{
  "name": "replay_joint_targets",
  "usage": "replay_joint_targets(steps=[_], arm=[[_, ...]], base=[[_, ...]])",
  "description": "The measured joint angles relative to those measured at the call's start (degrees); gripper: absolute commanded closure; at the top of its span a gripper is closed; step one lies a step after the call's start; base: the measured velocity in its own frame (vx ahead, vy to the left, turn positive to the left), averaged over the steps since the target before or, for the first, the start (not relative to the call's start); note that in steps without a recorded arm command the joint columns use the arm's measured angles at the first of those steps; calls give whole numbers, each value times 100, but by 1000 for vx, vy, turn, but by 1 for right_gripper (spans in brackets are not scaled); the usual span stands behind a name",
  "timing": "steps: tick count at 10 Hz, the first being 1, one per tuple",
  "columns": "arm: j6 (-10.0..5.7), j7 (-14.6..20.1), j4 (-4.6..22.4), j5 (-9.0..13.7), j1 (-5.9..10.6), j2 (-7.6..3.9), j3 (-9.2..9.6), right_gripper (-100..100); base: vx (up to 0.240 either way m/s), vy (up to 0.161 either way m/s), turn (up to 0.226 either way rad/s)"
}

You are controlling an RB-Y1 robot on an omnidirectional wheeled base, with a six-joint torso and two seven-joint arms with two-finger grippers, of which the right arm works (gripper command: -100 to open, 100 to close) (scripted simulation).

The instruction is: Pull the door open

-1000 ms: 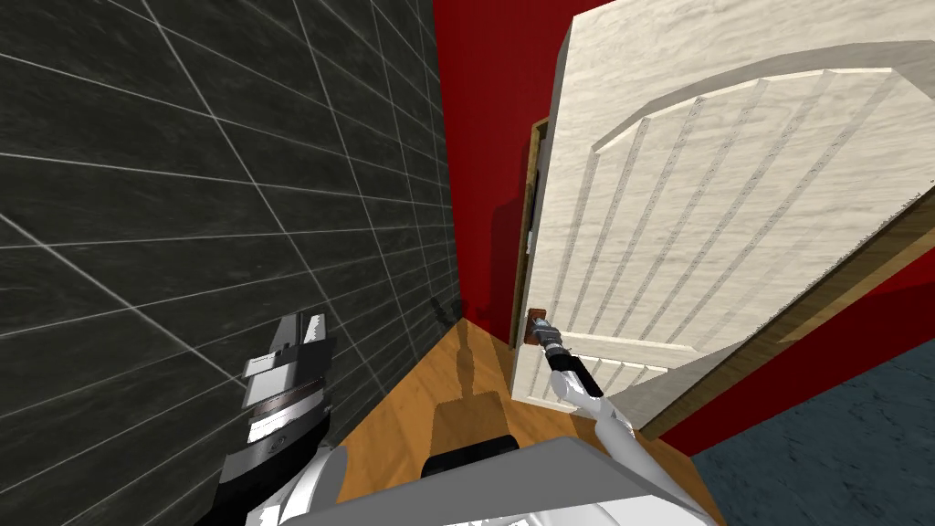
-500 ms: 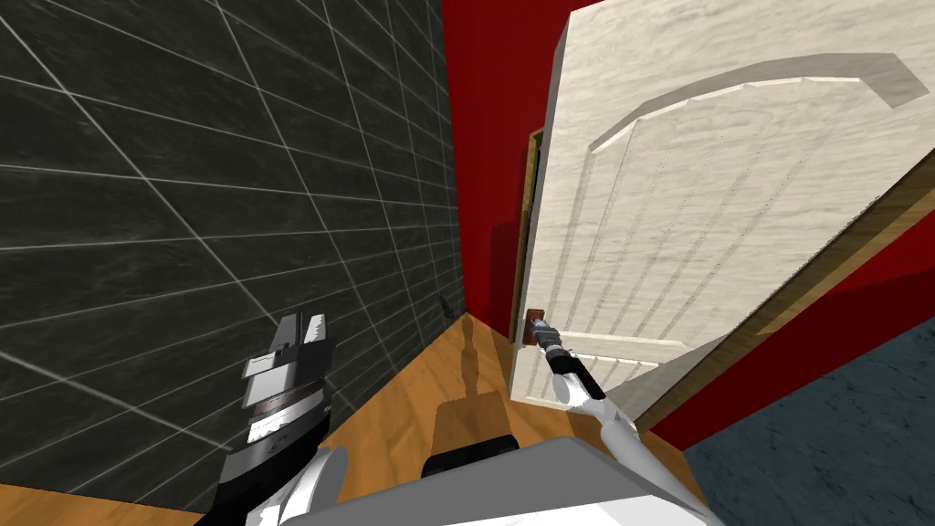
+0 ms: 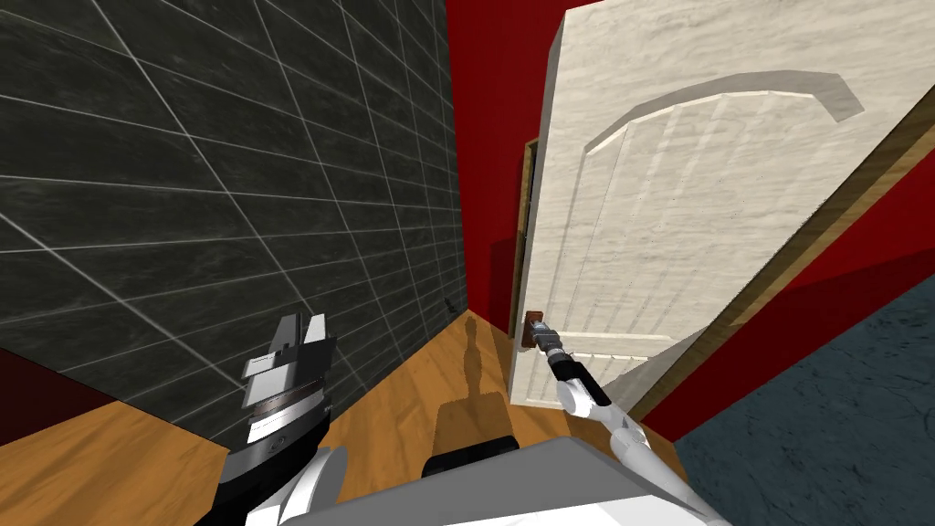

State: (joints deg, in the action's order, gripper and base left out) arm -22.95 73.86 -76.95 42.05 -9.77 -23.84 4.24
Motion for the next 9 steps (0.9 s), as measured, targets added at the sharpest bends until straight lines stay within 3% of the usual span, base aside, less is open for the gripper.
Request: replay_joint_targets(steps=[3,9], arm=[[-329,394,-210,-77,-323,-437,370,100],[-819,960,-756,-228,-998,-1131,994,100]], base=[[-100,-6,-23],[-79,-32,-24]])
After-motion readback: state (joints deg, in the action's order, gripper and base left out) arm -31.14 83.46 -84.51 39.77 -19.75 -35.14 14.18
